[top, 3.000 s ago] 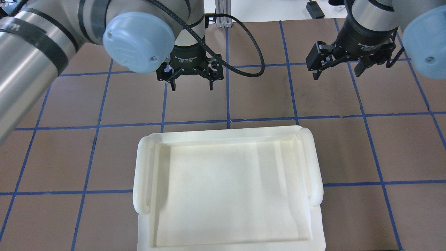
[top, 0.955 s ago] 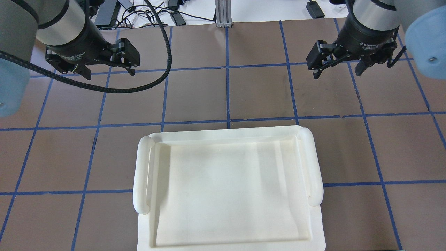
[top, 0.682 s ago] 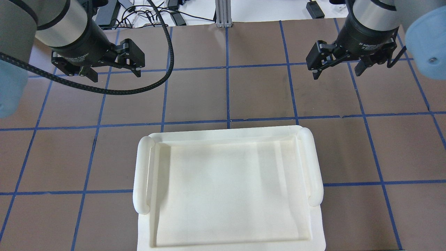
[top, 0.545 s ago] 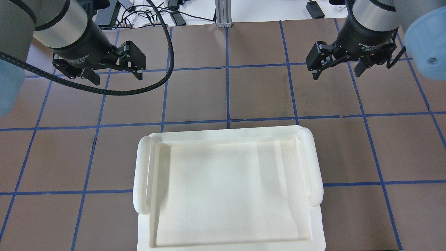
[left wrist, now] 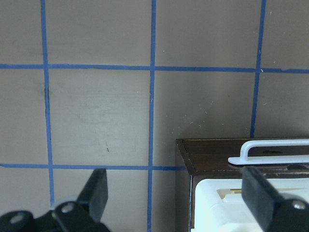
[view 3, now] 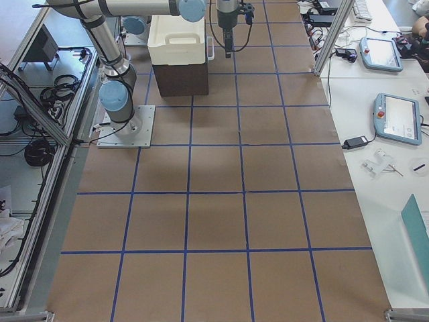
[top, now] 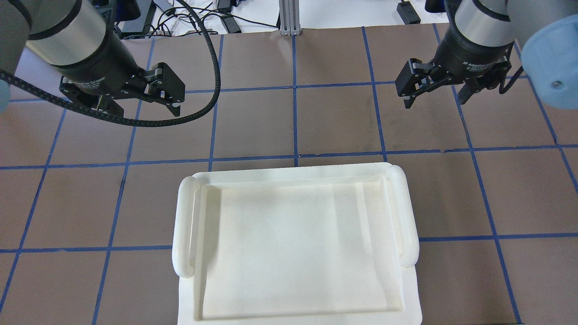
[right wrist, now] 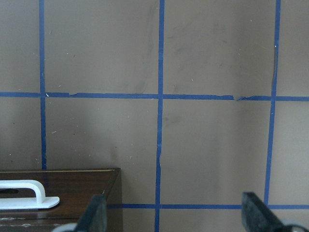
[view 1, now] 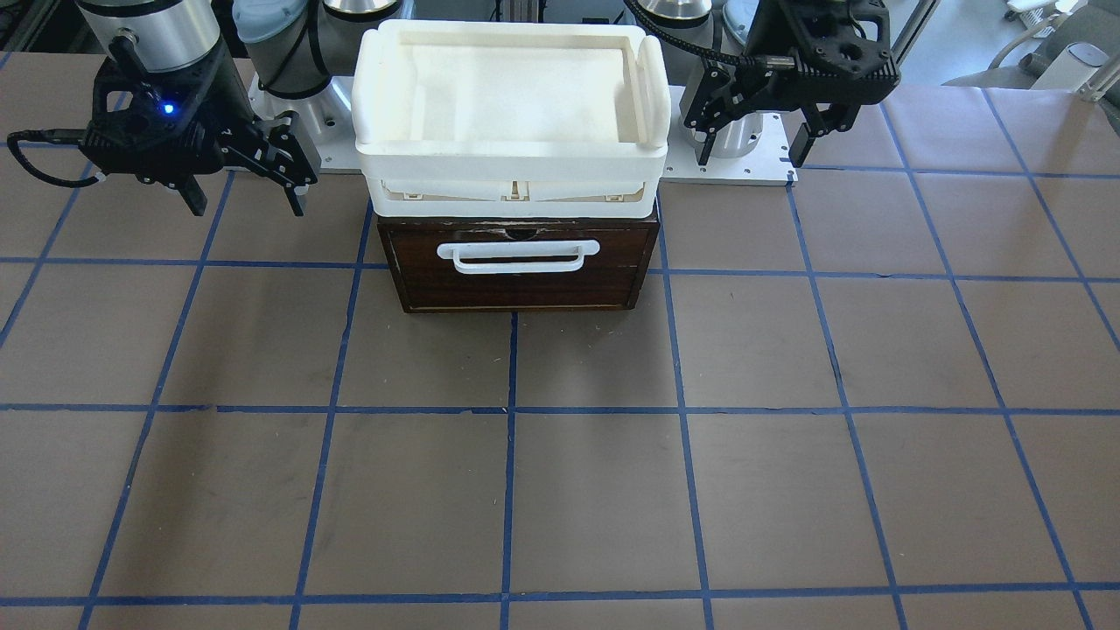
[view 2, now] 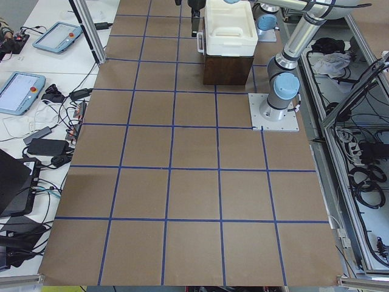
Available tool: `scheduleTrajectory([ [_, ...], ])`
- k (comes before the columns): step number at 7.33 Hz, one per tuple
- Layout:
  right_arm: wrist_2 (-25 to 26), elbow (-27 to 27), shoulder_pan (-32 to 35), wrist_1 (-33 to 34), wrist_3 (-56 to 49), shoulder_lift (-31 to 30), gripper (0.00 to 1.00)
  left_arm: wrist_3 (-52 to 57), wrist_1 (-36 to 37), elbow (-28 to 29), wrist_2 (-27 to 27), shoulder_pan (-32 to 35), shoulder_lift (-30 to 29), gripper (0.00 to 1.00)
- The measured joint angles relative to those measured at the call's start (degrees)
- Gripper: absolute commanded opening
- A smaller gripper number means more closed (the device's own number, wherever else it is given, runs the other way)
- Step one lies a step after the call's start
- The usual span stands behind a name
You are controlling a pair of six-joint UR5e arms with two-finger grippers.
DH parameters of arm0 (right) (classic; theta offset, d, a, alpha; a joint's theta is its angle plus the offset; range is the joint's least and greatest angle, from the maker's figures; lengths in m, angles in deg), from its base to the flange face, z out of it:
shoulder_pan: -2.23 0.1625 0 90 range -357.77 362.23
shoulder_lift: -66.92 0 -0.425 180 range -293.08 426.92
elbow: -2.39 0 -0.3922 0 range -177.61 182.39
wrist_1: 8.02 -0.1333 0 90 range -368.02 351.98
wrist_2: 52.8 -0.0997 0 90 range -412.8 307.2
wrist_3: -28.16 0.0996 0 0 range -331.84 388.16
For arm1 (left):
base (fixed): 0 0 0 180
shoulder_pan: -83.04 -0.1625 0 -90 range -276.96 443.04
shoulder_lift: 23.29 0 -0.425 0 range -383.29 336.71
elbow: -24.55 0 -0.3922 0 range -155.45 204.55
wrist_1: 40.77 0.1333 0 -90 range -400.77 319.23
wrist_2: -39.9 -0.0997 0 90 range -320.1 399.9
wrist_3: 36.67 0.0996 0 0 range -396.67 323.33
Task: Put scissors in drawer and close it
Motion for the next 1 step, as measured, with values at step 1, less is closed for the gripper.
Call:
scheduleTrajectory([
  [1, 0.3, 0.0, -0.1, -0.1, -0.1, -0.2, 1.00, 0.1, -0.3, 0.1, 0.0, -0.1, 0.0, 1.00],
])
